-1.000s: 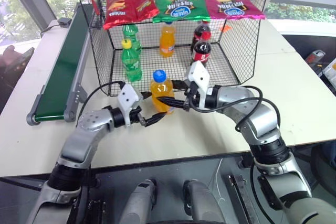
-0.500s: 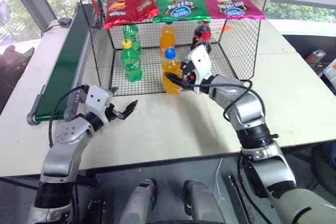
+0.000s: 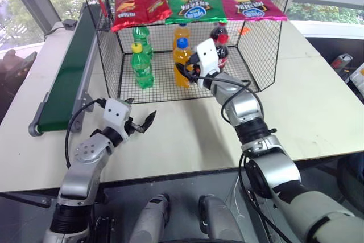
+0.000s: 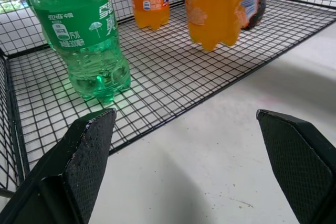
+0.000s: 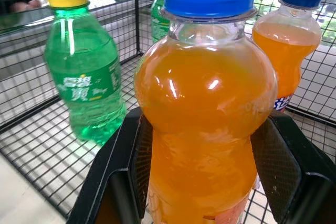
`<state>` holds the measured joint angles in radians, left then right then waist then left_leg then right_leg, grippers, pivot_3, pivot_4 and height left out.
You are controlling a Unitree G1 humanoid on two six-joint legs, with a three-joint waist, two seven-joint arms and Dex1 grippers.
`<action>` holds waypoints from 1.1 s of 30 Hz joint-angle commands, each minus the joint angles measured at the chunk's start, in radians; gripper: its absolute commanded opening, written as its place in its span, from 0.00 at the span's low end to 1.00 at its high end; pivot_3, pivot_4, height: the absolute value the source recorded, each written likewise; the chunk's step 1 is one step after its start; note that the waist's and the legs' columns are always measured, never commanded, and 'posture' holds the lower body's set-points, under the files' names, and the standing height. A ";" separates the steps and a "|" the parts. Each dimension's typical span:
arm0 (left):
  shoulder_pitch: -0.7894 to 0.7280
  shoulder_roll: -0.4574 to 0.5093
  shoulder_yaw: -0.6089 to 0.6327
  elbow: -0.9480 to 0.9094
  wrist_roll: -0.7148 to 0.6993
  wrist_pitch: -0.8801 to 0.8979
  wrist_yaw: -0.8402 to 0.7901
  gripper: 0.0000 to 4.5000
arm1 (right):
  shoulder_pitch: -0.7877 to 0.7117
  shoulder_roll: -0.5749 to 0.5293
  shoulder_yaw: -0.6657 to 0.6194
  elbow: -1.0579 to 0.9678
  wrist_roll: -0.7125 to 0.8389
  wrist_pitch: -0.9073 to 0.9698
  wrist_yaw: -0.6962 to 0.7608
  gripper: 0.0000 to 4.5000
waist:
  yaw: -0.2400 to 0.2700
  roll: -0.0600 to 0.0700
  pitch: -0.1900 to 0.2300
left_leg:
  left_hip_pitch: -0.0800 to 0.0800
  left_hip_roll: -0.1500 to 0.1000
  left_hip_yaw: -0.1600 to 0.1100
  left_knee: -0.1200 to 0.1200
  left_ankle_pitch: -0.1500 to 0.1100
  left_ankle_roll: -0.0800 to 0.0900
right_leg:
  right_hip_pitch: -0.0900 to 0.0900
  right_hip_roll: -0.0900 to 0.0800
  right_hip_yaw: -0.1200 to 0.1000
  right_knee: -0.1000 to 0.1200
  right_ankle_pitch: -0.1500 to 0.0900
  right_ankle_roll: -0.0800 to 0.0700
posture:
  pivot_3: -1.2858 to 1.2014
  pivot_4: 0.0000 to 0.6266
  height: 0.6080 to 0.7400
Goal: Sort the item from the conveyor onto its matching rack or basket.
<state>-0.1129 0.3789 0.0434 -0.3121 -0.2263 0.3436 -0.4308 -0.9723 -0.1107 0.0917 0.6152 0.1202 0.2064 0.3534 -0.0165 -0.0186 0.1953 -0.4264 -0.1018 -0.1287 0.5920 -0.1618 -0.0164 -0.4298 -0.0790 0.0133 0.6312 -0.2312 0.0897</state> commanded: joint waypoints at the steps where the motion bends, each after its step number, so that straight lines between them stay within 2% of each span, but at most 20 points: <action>1: -0.003 -0.006 -0.006 -0.038 0.004 -0.010 0.006 0.99 | -0.079 0.023 -0.033 0.035 -0.007 -0.091 -0.020 0.47 | -0.001 0.000 0.000 | 0.000 0.000 0.000 0.000 0.000 0.000 | 0.000 0.000 0.000 0.000 0.000 0.000 | 0.52 0.24 0.99; 10: -0.004 -0.009 -0.013 -0.044 0.003 -0.005 0.012 0.99 | -0.119 0.034 -0.058 0.199 -0.026 -0.183 -0.038 0.47 | -0.002 0.000 0.000 | 0.000 0.000 0.000 0.000 0.000 0.000 | 0.000 0.000 0.000 0.000 0.000 0.000 | 0.52 0.24 0.99; 13: -0.009 -0.010 -0.018 -0.042 0.004 -0.004 0.013 1.00 | -0.122 0.032 -0.064 0.230 -0.035 -0.203 -0.044 0.81 | -0.002 0.000 0.000 | 0.000 0.000 0.000 0.000 0.000 0.000 | 0.000 0.000 0.000 0.000 0.000 0.000 | 0.52 0.24 0.99; 15: -0.014 -0.010 -0.020 -0.039 0.003 -0.003 0.013 1.00 | -0.119 0.031 -0.065 0.236 -0.040 -0.210 -0.045 1.00 | -0.003 0.000 0.000 | 0.000 0.000 0.000 0.000 0.000 0.000 | 0.000 0.000 0.000 0.000 0.000 0.000 | 0.52 0.24 0.99; 26: -0.031 -0.013 -0.025 -0.015 0.002 -0.010 0.009 1.00 | -0.102 -0.004 -0.068 0.145 -0.056 -0.179 -0.017 1.00 | -0.003 0.001 0.000 | 0.001 0.000 0.000 0.000 0.000 0.000 | 0.000 0.001 0.000 0.001 0.000 0.000 | 0.52 0.24 0.99; 33: -0.035 -0.022 -0.031 -0.012 0.003 -0.011 0.008 1.00 | -0.011 -0.067 -0.026 -0.055 -0.088 -0.101 0.048 1.00 | 0.000 0.001 0.000 | 0.001 0.000 0.000 0.000 0.000 0.000 | 0.000 0.000 0.001 0.001 0.000 0.000 | 0.52 0.24 0.99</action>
<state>-0.1338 0.3593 0.0139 -0.3104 -0.2266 0.3447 -0.4225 -1.0009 -0.1575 0.0478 0.6490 0.0499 0.0961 0.3779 -0.0168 -0.0180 0.1951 -0.4253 -0.1018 -0.1286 0.5921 -0.1617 -0.0165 -0.4294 -0.0786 0.0138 0.6323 -0.2312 0.0897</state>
